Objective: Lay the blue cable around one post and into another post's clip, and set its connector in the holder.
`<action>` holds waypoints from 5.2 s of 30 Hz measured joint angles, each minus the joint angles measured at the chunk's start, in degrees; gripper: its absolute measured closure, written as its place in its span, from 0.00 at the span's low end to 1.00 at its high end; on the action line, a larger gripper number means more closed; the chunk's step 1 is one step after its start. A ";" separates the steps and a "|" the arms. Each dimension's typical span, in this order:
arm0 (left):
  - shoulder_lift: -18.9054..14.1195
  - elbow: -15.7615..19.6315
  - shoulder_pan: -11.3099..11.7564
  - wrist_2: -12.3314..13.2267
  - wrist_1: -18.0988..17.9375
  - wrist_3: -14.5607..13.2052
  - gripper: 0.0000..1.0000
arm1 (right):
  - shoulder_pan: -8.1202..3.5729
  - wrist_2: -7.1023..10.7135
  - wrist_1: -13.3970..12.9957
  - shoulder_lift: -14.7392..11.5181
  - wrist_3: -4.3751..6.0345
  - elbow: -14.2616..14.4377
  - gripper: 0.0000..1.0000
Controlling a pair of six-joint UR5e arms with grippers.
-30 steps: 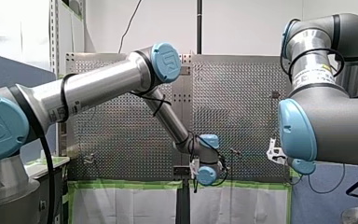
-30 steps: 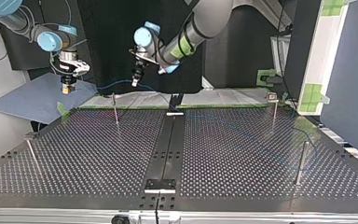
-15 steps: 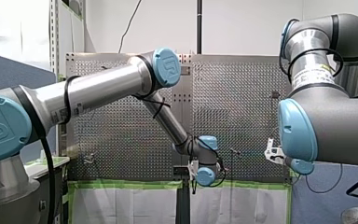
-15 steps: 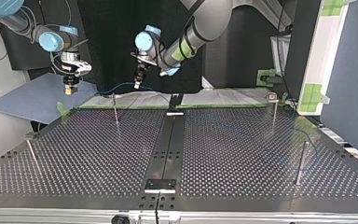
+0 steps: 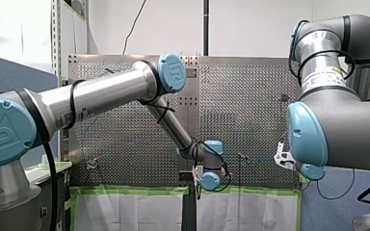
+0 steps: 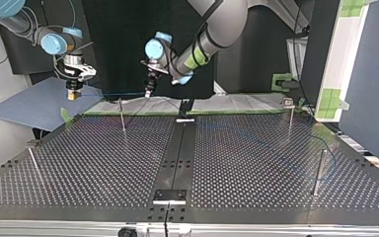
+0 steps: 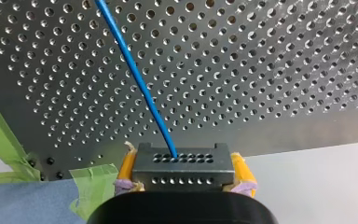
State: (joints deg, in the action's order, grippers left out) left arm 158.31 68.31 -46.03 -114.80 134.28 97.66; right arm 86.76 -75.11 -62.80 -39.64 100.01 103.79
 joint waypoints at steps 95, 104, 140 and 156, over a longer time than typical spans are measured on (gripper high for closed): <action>2.03 -7.91 1.50 2.43 3.39 -1.71 1.00 | 1.59 1.58 3.83 3.45 -0.84 -6.86 1.00; 3.37 -8.87 1.43 2.44 4.52 -1.74 1.00 | 1.74 1.58 4.93 3.54 -0.85 -8.14 1.00; 4.05 -9.71 1.71 2.55 5.45 -1.60 1.00 | 2.02 0.61 6.56 5.73 -1.78 -9.54 1.00; 4.05 -10.09 2.25 2.79 5.30 -1.39 1.00 | 1.90 0.62 7.25 5.99 -1.56 -11.15 1.00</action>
State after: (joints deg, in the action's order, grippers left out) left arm 162.37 58.21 -43.77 -112.01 139.58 96.26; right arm 88.66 -74.49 -55.54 -33.65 98.45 92.64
